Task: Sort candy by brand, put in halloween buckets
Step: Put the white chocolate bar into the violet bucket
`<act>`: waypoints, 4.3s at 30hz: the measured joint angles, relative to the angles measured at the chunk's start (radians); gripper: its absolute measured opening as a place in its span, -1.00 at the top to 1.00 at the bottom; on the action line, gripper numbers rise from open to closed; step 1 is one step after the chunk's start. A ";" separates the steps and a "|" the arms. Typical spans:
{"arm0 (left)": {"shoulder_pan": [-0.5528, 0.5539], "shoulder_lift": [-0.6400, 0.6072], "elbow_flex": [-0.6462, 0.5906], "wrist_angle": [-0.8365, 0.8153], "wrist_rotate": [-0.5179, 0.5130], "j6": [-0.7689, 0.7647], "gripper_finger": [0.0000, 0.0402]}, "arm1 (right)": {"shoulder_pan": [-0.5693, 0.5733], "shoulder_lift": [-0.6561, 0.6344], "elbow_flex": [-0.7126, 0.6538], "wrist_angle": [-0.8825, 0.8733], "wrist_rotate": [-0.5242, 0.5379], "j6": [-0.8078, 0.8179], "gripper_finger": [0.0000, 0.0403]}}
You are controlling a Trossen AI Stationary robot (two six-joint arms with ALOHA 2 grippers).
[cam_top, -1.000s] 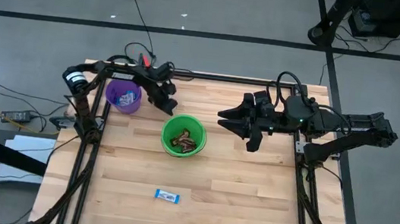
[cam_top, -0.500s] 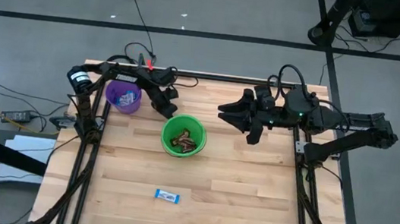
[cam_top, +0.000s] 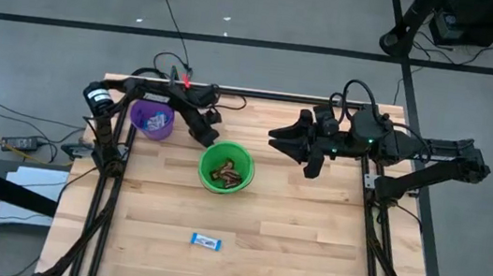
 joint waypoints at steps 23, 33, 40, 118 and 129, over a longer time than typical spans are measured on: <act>-0.058 -0.005 0.002 0.033 -0.273 0.030 1.00 | 0.000 0.000 0.000 0.045 -0.017 -0.005 0.13; -0.056 -0.005 0.003 0.126 -0.426 -0.011 1.00 | 0.000 0.000 0.000 0.045 -0.018 -0.007 0.13; -0.054 -0.006 0.004 0.181 -0.616 -0.007 1.00 | 0.000 0.000 0.000 0.044 -0.021 -0.007 0.13; 0.010 0.155 0.281 0.001 -0.738 0.492 -0.05 | 0.065 0.000 0.000 -0.048 -0.070 -0.029 0.13; 0.011 0.149 0.284 -0.014 -0.760 0.470 0.55 | 0.065 0.000 0.000 -0.046 -0.070 -0.030 0.13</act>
